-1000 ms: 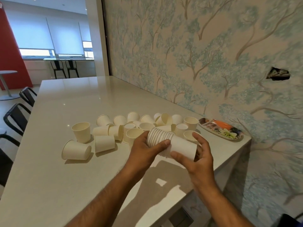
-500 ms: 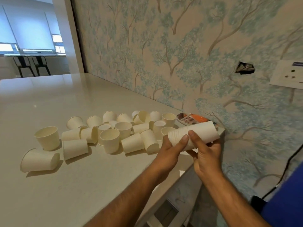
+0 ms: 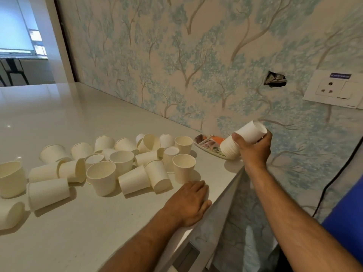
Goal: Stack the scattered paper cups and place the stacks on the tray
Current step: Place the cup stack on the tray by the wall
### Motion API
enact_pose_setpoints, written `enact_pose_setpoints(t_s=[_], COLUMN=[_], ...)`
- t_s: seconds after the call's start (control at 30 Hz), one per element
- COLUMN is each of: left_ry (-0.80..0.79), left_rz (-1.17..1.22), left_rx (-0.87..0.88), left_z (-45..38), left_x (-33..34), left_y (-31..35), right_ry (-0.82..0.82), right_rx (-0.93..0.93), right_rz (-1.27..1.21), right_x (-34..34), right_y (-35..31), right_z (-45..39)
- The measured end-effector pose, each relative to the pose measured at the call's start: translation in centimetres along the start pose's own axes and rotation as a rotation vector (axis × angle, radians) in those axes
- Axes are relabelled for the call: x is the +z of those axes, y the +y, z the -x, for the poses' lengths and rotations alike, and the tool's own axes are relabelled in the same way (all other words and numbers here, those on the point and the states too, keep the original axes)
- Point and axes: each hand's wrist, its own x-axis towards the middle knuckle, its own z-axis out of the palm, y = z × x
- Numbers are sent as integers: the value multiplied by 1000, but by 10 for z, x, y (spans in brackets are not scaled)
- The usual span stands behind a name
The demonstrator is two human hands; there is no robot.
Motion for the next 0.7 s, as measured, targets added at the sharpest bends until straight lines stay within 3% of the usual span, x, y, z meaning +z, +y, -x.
enact_pose_setpoints(t_s=[0.23, 0.7], left_ry=[5, -48], left_rz=[6, 46], left_rx=[-22, -67], left_z=[2, 0], left_x=[5, 2], left_y=[-2, -1], right_ry=[-138, -260], right_rx=[-38, -24], right_rz=[306, 486], right_x=[32, 69], right_y=[26, 61], right_z=[-61, -91])
